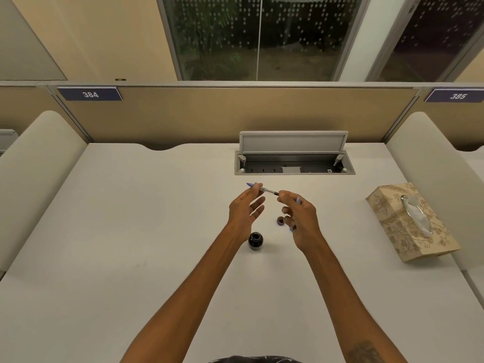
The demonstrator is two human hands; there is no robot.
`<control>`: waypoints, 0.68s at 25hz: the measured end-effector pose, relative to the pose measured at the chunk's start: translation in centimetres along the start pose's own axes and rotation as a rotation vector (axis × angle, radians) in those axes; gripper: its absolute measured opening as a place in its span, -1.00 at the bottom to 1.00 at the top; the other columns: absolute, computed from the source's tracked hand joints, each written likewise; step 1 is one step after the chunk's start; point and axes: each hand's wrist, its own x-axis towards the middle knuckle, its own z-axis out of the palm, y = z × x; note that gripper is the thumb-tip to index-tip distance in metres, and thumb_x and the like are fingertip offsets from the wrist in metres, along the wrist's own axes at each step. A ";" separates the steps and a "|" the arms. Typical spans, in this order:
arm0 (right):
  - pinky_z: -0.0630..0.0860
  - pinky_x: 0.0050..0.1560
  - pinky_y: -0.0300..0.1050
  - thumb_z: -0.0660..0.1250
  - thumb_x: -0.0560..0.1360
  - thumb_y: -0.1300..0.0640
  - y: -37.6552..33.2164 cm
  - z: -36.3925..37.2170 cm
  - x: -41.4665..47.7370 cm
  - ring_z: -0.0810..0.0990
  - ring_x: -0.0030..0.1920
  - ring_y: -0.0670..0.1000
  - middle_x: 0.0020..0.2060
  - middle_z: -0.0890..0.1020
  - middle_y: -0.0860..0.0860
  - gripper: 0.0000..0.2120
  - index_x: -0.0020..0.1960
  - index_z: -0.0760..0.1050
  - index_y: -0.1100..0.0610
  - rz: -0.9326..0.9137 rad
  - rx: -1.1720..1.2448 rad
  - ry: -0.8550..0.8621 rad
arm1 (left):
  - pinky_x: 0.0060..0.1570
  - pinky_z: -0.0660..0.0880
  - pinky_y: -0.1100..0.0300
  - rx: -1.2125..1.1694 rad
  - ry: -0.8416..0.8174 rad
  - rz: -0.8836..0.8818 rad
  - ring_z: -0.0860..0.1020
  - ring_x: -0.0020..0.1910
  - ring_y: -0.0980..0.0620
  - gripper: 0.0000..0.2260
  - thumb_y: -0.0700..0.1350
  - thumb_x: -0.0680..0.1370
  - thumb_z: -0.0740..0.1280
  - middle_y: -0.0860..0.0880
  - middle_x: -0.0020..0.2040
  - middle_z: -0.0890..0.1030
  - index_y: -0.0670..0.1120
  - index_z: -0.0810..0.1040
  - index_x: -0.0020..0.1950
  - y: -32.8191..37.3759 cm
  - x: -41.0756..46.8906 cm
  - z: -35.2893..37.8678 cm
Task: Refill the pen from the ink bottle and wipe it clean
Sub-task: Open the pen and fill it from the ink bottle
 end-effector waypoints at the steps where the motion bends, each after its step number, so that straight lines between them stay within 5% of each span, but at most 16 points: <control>1: 0.40 -0.45 -0.28 0.40 0.53 0.05 0.0 -0.4 0.1 0.52 -0.25 -0.06 -0.17 0.68 0.00 -0.80 0.09 0.65 0.13 0.027 0.037 0.018 | 0.06 0.59 0.13 0.041 -0.027 -0.008 0.62 0.15 -0.07 -0.66 0.05 0.56 0.35 -0.07 0.17 0.66 -0.11 0.61 0.26 -0.1 0.1 -0.2; 5: 0.46 -0.22 -0.24 0.36 0.55 0.01 0.2 -2.6 1.0 0.70 -0.21 -0.12 -0.12 0.73 -0.05 -0.80 0.06 0.63 0.11 -0.038 -0.107 0.088 | 0.14 0.55 0.07 0.280 0.059 0.014 0.58 0.17 -0.04 -0.51 0.22 0.57 0.24 -0.02 0.21 0.63 -0.08 0.54 0.33 -0.1 0.7 -2.5; 8: 0.51 -0.23 -0.24 0.37 0.53 0.06 1.3 -3.4 1.0 0.71 -0.28 -0.13 -0.18 0.74 -0.03 -0.89 -0.14 0.63 0.01 -0.143 -0.404 0.075 | 0.11 0.54 0.10 0.473 0.150 0.160 0.58 0.15 0.01 -0.68 0.10 0.60 0.26 0.04 0.15 0.66 -0.04 0.63 0.21 -0.9 1.5 -5.4; 12: 0.59 -0.08 0.01 0.35 0.46 0.09 3.2 -2.8 0.8 0.72 -0.29 -0.03 -0.23 0.73 -0.02 -0.87 -0.18 0.67 0.08 -0.127 -0.609 0.021 | 0.10 0.48 0.27 0.796 -0.032 0.285 0.60 0.08 0.19 -0.86 -0.05 0.57 0.35 0.12 0.04 0.69 0.00 0.70 0.01 -2.8 1.9 -7.7; 17: 0.54 -0.18 -0.06 0.34 0.43 0.03 3.9 -1.5 0.8 0.70 -0.32 -0.09 -0.30 0.69 -0.07 -0.86 -0.25 0.62 0.03 -0.110 -0.773 0.020 | 0.11 0.46 0.27 0.974 -0.211 0.297 0.58 0.08 0.20 -0.87 -0.08 0.56 0.37 0.10 0.05 0.68 0.00 0.71 0.02 -4.0 2.7 -9.0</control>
